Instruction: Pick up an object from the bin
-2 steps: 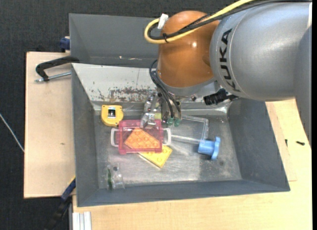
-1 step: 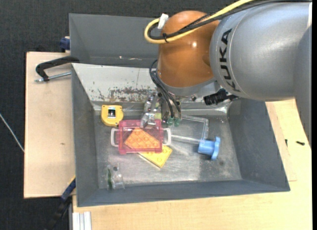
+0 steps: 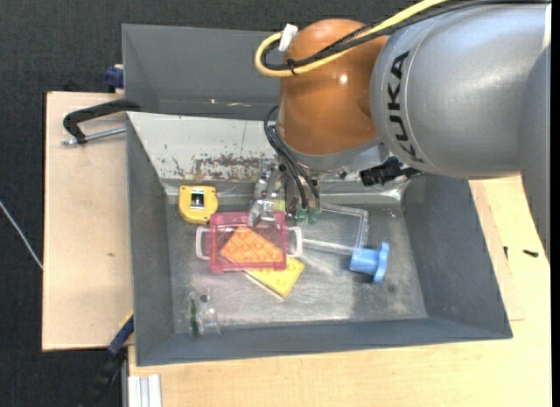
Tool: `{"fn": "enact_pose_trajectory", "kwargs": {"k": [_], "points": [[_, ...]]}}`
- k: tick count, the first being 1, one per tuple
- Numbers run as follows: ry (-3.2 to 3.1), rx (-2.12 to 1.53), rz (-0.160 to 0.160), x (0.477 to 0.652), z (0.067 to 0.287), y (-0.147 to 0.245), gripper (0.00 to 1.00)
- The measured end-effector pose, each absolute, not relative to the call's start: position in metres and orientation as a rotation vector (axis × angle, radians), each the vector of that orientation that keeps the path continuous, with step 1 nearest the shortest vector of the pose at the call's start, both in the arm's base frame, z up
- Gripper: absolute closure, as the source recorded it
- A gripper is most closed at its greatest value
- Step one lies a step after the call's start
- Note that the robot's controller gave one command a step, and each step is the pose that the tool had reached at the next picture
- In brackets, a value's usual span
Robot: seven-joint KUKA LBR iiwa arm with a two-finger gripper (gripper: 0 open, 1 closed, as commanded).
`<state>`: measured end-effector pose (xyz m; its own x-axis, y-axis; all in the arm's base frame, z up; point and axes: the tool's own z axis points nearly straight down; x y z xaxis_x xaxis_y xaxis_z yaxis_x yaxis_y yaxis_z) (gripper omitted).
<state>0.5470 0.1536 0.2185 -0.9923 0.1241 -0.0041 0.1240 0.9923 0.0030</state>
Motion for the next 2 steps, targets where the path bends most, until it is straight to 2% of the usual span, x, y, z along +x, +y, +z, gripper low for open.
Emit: {"fn": "enact_pose_trajectory", "kwargs": {"k": [1,2], "points": [[3.131,0.195,0.004,0.547,0.219,0.154,1.0],[3.136,0.133,0.004,0.551,0.198,0.135,1.0]]}}
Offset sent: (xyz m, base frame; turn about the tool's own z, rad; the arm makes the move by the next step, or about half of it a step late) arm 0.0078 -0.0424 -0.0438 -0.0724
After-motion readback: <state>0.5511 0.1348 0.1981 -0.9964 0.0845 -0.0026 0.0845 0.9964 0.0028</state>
